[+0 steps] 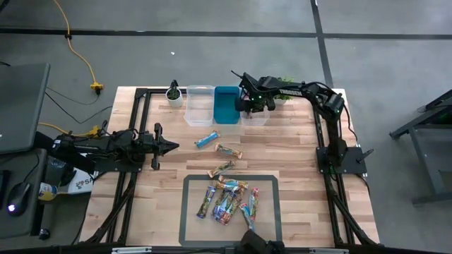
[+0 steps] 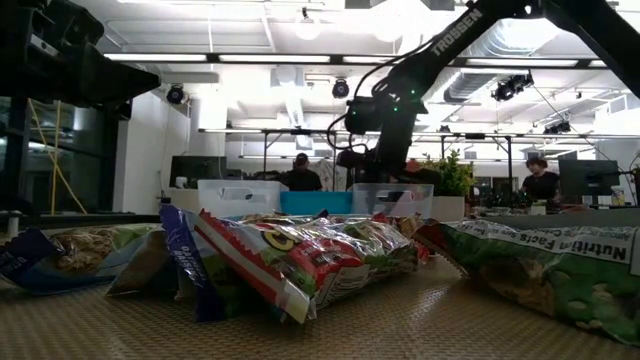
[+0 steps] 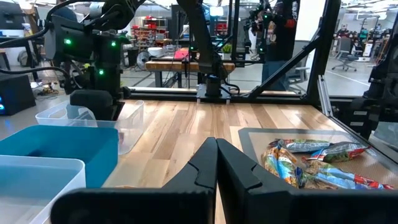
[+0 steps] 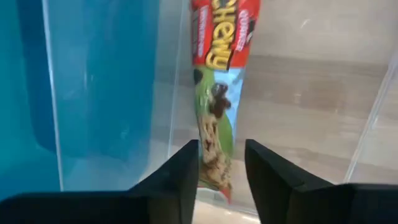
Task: Pick and place Granola Bars by type
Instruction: Put the red granola bar into the right transparent bin
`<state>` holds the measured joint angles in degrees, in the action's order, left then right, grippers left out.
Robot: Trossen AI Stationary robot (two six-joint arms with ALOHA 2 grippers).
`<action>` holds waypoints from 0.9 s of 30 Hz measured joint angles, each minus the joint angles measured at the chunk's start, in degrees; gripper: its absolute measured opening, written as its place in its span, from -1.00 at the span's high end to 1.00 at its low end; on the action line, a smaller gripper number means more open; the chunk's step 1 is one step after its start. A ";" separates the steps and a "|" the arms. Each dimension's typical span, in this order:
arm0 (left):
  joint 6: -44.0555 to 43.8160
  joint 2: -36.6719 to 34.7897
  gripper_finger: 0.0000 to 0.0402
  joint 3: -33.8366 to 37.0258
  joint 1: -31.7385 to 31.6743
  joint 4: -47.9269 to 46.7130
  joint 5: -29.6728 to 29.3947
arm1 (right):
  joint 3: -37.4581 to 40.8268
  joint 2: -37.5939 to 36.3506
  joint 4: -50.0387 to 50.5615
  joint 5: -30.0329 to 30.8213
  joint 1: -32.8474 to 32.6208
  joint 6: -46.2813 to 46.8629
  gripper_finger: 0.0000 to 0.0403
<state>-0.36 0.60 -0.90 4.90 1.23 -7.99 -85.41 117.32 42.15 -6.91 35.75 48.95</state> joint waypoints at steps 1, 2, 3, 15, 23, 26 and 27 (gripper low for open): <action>-0.01 0.01 1.00 0.01 -0.02 0.00 -0.01 | 0.00 0.00 -0.01 -0.21 0.00 -0.06 0.37; -0.02 0.00 1.00 0.01 -0.02 0.01 0.00 | 0.00 0.00 -0.02 -0.48 0.00 -0.30 0.33; 0.00 0.02 1.00 0.01 -0.02 -0.01 0.00 | 0.00 0.00 -0.01 -0.68 0.00 -0.65 0.29; -0.01 0.00 1.00 0.01 -0.02 -0.01 0.00 | 0.00 -5.83 2.36 -1.37 0.86 -8.74 0.16; -0.01 0.01 1.00 0.01 -0.01 -0.01 0.00 | 0.00 -17.66 1.13 -0.62 1.34 -12.94 0.16; 0.00 0.01 1.00 0.01 -0.01 -0.01 0.00 | 0.00 -21.84 1.16 -1.92 0.25 -12.99 0.16; -0.02 0.00 1.00 0.01 -0.02 0.01 0.00 | 0.00 -22.97 1.19 -2.10 -0.22 -12.97 0.16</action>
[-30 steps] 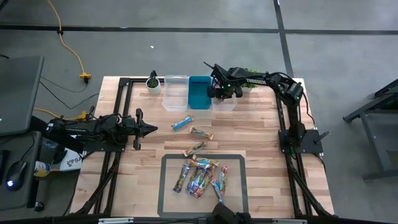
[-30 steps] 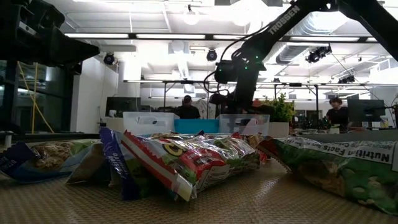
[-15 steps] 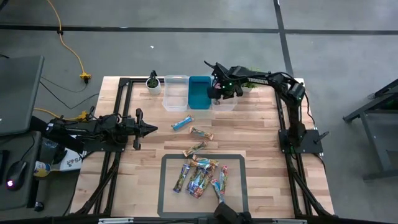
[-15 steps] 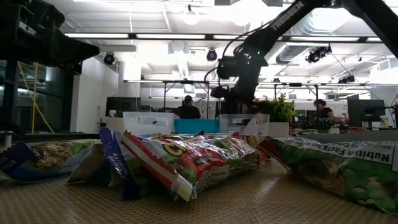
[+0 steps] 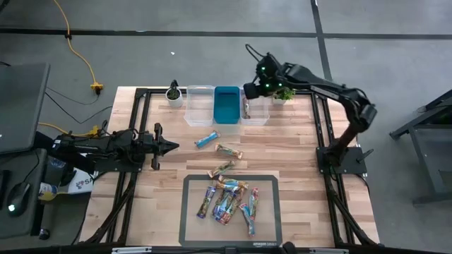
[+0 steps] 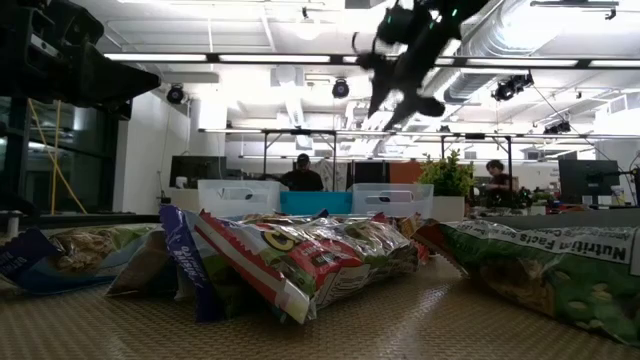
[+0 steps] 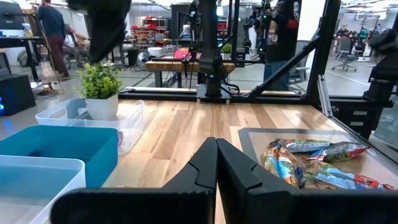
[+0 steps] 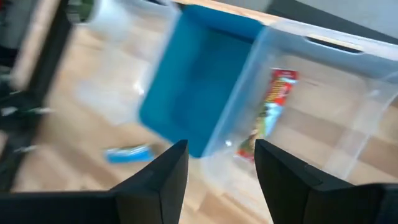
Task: Pick and place Granola Bars by type
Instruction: Put the red granola bar into the right transparent bin
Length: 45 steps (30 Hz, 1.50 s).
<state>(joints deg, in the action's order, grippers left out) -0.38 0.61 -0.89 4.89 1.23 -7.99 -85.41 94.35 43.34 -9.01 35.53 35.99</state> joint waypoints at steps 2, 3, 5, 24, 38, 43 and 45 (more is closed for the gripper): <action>0.02 0.02 1.00 0.00 0.02 -0.02 0.00 | -0.02 -2.07 0.21 -0.73 -0.91 1.13 0.16; -0.01 -0.01 1.00 -0.02 0.00 0.00 0.00 | -0.01 -2.92 0.30 -1.42 -1.43 1.70 0.16; 0.01 -0.01 1.00 -0.02 0.00 0.00 0.00 | -0.02 -4.33 0.56 -3.89 -2.84 3.21 0.16; 0.01 0.01 1.00 -0.02 0.00 0.00 0.00 | -0.02 -5.40 33.05 0.75 -35.63 32.12 0.16; 0.00 0.00 1.00 0.00 0.00 -0.01 0.00 | -0.02 -5.14 29.24 7.10 -59.15 68.36 0.16; -0.01 -0.01 1.00 -0.02 0.01 -0.02 0.00 | -0.02 -2.50 26.86 8.68 -64.03 74.92 0.16; 0.02 -0.01 1.00 0.00 0.02 -0.02 0.00 | -0.02 -0.52 25.90 8.22 -64.82 75.01 0.16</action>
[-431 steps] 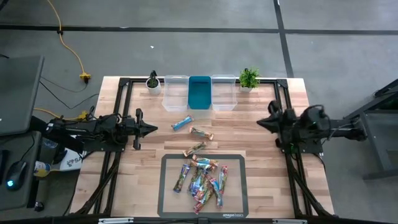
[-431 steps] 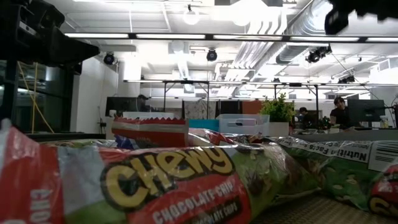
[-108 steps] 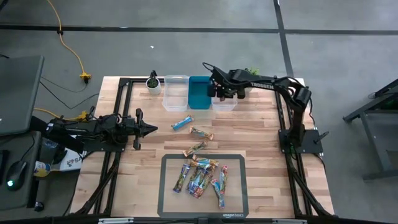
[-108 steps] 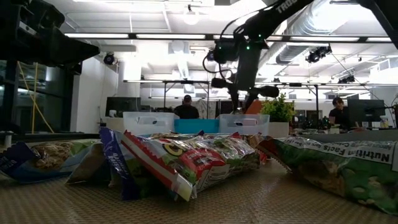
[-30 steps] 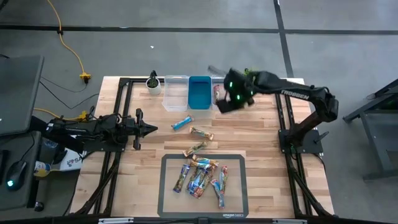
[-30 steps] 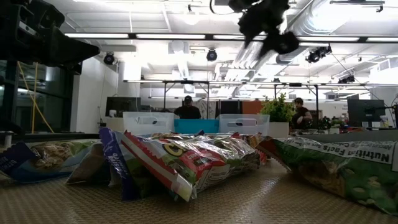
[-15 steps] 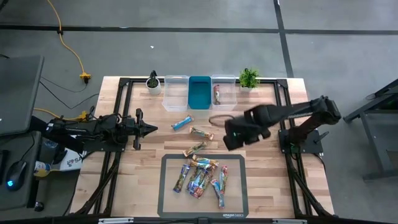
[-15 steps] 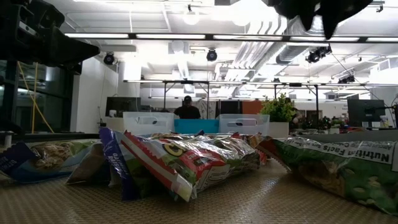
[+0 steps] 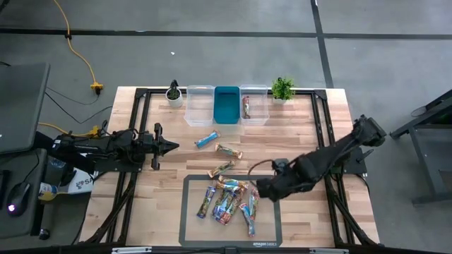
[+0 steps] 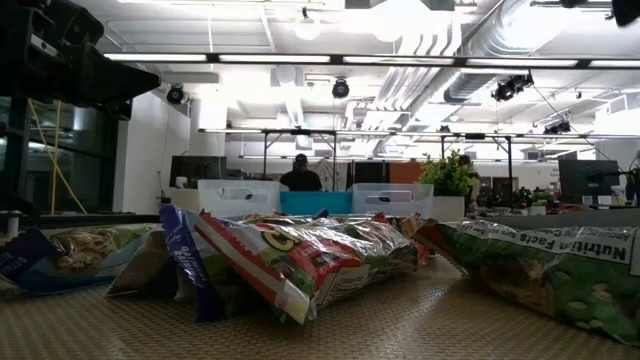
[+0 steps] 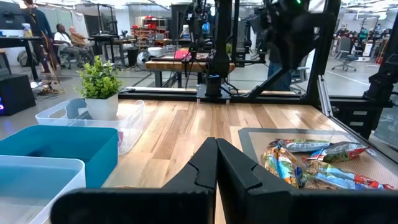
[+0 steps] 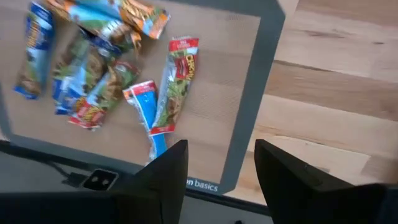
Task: Pick and place Granola Bars by type
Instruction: Put the red granola bar into the right transparent bin
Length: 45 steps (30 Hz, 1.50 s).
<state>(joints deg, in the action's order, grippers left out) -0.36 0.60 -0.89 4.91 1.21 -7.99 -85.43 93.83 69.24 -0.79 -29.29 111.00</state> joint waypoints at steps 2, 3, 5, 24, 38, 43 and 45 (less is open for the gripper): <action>-0.02 0.00 1.00 0.00 -0.02 0.00 0.00 | 0.00 2.10 -1.58 -0.41 -0.07 0.00 0.16; 0.00 0.00 1.00 -0.01 -0.02 0.02 0.00 | 0.00 3.05 -2.81 -0.68 -0.05 0.00 0.16; -0.01 0.02 1.00 -0.01 -0.02 0.01 0.00 | 0.00 4.93 -5.81 -1.06 -0.01 0.06 0.16; -0.01 0.02 1.00 -0.01 0.00 0.02 0.00 | 0.02 19.67 -16.12 -1.11 -0.27 2.64 0.14; -0.02 0.01 1.00 -0.01 -0.01 0.01 0.00 | 0.04 21.81 -16.60 0.12 1.06 3.39 -0.19; -0.01 0.00 1.00 -0.02 -0.02 0.01 0.00 | 0.04 21.81 -16.60 1.30 2.00 3.02 -0.18; 0.00 0.00 1.00 0.00 -0.01 0.00 0.00 | 0.04 21.81 -16.64 1.63 2.37 2.88 -0.17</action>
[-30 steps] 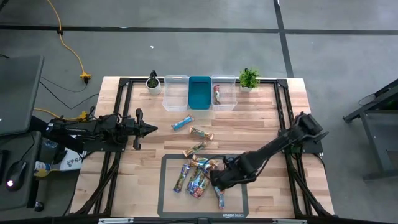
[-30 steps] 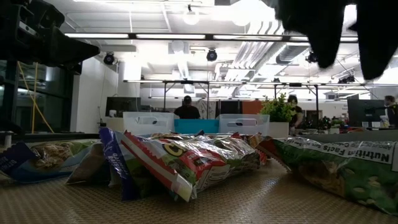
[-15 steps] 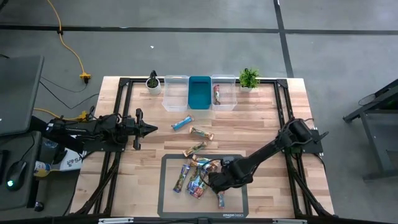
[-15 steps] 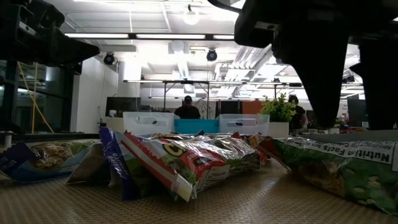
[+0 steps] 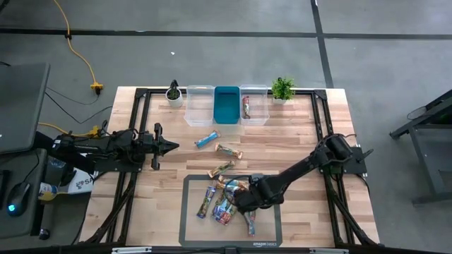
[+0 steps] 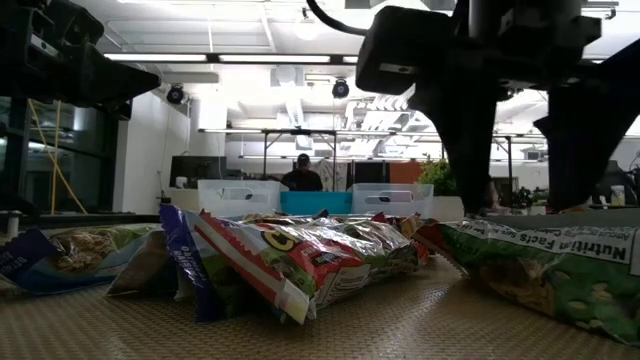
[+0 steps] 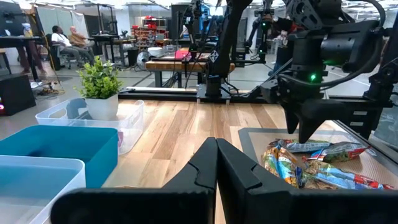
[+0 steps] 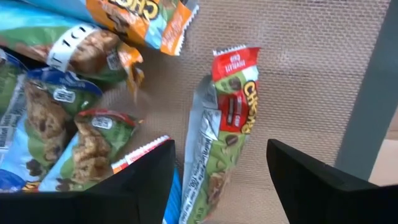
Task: Pick and place Granola Bars by type
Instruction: Put the red granola bar into the right transparent bin
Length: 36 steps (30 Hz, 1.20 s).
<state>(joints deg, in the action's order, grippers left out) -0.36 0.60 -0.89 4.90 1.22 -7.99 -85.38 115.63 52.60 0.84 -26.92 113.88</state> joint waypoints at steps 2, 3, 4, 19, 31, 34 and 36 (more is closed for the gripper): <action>-0.02 0.02 1.00 0.00 0.01 0.02 0.00 | 0.00 0.00 -0.15 0.10 0.06 -0.06 -0.17; -0.01 0.01 1.00 0.00 -0.01 0.01 0.00 | 0.00 0.07 -0.17 0.10 0.07 -0.06 -0.17; -0.01 0.01 1.00 0.00 -0.01 0.01 0.00 | -0.07 0.39 -0.24 -0.07 0.07 0.00 -0.17; -0.02 0.01 1.00 -0.02 -0.01 0.00 -0.04 | -0.07 4.55 -5.52 -1.86 0.26 0.63 -0.17; 0.00 0.02 1.00 0.00 -0.01 0.00 -0.07 | -0.07 4.62 -4.68 -2.91 0.28 0.27 -0.07; -0.01 0.02 1.00 -0.01 -0.01 0.01 -0.07 | -0.07 4.63 -4.44 -3.13 0.26 0.05 0.06; -0.01 0.01 1.00 -0.01 0.00 0.02 -0.07 | -0.07 4.66 -4.34 -3.34 0.26 -0.41 0.15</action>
<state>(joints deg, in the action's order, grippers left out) -0.37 0.62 -0.89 4.90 1.23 -8.06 -85.45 120.29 48.26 -2.49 -26.65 113.48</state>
